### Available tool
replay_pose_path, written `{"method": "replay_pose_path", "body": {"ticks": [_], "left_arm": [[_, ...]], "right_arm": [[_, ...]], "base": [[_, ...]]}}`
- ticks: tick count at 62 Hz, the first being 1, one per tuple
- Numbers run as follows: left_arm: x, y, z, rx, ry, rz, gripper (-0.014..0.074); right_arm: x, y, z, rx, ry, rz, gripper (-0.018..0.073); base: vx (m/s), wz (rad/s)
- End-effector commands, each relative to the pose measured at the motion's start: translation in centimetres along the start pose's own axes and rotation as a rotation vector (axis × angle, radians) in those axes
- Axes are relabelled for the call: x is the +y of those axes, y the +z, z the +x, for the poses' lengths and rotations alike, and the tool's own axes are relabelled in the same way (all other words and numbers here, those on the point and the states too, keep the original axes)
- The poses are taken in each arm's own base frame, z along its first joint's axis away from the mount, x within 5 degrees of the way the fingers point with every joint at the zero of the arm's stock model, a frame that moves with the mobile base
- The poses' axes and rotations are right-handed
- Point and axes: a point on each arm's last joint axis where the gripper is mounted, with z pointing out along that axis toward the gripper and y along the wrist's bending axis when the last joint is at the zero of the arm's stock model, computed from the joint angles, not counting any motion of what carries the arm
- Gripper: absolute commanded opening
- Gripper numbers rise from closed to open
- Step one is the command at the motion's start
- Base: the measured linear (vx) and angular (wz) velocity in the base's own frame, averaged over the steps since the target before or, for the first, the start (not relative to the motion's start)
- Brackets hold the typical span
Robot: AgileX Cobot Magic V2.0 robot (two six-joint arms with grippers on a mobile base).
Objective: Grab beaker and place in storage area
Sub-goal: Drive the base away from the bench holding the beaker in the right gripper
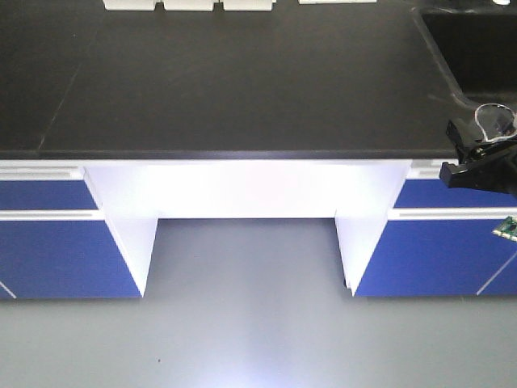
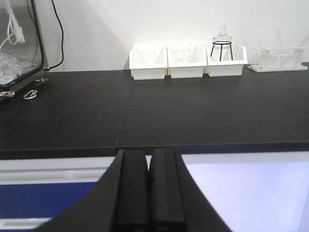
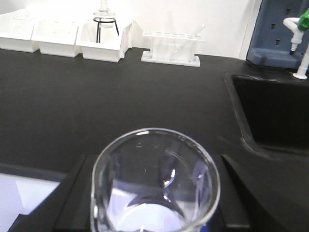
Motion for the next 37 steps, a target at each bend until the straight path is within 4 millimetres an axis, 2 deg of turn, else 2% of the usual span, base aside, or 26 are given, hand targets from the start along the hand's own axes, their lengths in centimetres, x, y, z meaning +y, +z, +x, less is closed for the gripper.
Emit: {"method": "replay_pose_path", "body": {"ticks": [1, 37], "left_arm": [[-0.06, -0.27, -1.47, -0.113, -0.011, 0.009, -0.0006], [-0.06, -0.27, -1.47, -0.113, -0.011, 0.009, -0.0006]], "right_arm": [[-0.07, -0.23, -1.92, -0.125, -0.008, -0.007, -0.0001], [-0.07, -0.23, -1.92, -0.125, -0.008, -0.007, -0.0001]], "base": [[-0.34, -0.02], [-0.33, -0.02]]}}
